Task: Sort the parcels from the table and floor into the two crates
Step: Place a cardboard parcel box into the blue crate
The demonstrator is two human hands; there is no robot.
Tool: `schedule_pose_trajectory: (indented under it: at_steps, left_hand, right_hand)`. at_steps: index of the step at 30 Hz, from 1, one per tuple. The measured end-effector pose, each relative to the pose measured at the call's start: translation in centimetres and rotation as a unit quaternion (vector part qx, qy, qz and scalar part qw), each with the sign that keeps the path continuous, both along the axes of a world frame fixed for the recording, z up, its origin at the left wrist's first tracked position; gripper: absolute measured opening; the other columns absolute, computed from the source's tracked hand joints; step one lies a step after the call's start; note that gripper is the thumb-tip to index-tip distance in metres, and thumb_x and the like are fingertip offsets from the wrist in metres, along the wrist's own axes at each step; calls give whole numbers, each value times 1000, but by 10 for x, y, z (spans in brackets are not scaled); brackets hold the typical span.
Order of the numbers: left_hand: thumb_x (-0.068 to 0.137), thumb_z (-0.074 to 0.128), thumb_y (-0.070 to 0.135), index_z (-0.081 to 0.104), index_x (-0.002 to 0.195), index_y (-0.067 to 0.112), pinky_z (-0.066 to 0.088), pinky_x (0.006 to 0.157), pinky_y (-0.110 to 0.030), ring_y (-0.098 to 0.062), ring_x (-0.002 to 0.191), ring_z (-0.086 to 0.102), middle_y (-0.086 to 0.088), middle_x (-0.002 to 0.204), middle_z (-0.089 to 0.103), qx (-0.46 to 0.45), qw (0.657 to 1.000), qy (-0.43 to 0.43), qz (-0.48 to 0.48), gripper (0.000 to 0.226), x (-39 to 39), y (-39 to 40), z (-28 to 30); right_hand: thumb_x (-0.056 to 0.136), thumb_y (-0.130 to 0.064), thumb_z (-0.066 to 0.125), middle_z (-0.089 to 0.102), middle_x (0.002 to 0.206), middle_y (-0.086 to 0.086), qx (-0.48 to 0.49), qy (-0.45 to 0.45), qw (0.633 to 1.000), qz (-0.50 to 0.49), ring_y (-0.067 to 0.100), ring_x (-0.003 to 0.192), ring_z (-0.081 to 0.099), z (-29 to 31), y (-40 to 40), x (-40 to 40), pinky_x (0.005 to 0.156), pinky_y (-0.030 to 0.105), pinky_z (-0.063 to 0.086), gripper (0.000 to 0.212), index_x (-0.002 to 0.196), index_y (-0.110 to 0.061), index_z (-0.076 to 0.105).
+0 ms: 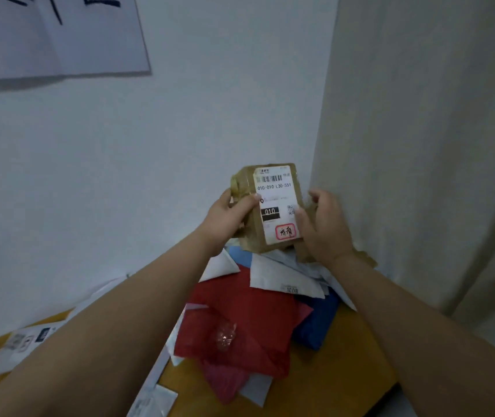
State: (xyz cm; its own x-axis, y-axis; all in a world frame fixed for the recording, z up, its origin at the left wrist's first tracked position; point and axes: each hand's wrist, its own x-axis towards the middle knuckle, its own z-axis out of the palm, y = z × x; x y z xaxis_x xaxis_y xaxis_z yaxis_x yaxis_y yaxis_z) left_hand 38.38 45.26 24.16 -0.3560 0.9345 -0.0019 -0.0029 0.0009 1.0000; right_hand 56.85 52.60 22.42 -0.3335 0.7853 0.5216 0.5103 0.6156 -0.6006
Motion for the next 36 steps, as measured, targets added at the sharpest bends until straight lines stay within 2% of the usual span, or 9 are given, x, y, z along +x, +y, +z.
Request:
schedule_pose_trajectory:
  at_steps: [5, 9, 12, 15, 17, 19, 22, 30, 36]
  left_hand:
    - [94, 51, 46, 62, 118, 28, 55, 66, -29, -20, 95, 68, 3, 101, 73, 45, 999, -10, -5, 33, -19, -37, 20]
    - [90, 47, 53, 62, 115, 29, 55, 70, -31, -20, 99, 70, 3, 105, 73, 62, 998, 0, 19, 38, -32, -58, 31]
    - [92, 42, 56, 62, 112, 34, 56, 71, -30, -14, 93, 72, 6, 103, 74, 70, 997, 15, 39, 36, -36, -71, 35]
    - [95, 40, 58, 55, 127, 33, 55, 80, -33, -11, 98, 70, 9, 110, 72, 87, 994, 31, 55, 44, -35, -83, 35]
    - [95, 46, 55, 36, 145, 31, 55, 83, -32, -10, 101, 68, 10, 114, 70, 92, 992, 32, 76, 56, -32, -91, 33]
    - [93, 55, 49, 23, 150, 35, 54, 73, -19, -7, 98, 68, 8, 116, 68, 87, 990, 60, 95, 66, -29, -102, 31]
    - [95, 54, 44, 34, 145, 41, 53, 68, -18, -5, 94, 69, 5, 116, 68, 88, 983, 110, 120, 53, -25, -118, 26]
    - [95, 49, 52, 44, 131, 52, 57, 73, -34, -14, 98, 68, 14, 108, 71, -28, 980, 114, 161, 36, -8, -168, -40]
    - [88, 62, 44, 33, 140, 43, 56, 63, -26, -14, 103, 62, 12, 125, 60, -129, 960, 87, 234, 59, -16, -245, -77]
  right_hand:
    - [95, -56, 42, 69, 108, -1, -195, 120, 965, 127, 20, 98, 69, 15, -29, -24, 84, 49, 57, 49, 125, -19, 54]
    - [84, -68, 43, 70, 112, -1, -239, 177, 939, 170, 19, 101, 69, 28, -49, -46, 89, 47, 56, 57, 123, -29, 57]
    - [95, -58, 41, 69, 114, -2, -223, 177, 941, 180, 10, 98, 69, 31, -58, -55, 86, 34, 57, 45, 125, -28, 56]
    - [101, -45, 38, 68, 109, -3, -204, 199, 941, 181, -3, 86, 68, 33, -67, -65, 69, 13, 53, 40, 127, -18, 53]
    - [102, -41, 37, 66, 110, -1, -196, 223, 939, 174, 1, 90, 66, 34, -74, -73, 73, 14, 53, 42, 129, -12, 50]
    - [103, -40, 37, 66, 109, -1, -199, 248, 933, 168, 1, 90, 65, 36, -78, -81, 72, 13, 53, 43, 131, -10, 49]
    - [103, -39, 36, 65, 98, -10, -223, 260, 922, 181, -8, 78, 66, 31, -85, -92, 64, 7, 49, 40, 128, -11, 50]
    - [101, -48, 39, 70, 108, -1, -324, 175, 906, 207, 16, 99, 68, -52, -108, -94, 89, 38, 55, 43, 121, -17, 59]
    - [93, -55, 51, 73, 105, -3, -422, 66, 850, 307, 14, 98, 69, -94, -162, -119, 93, 41, 54, 41, 115, -24, 65]
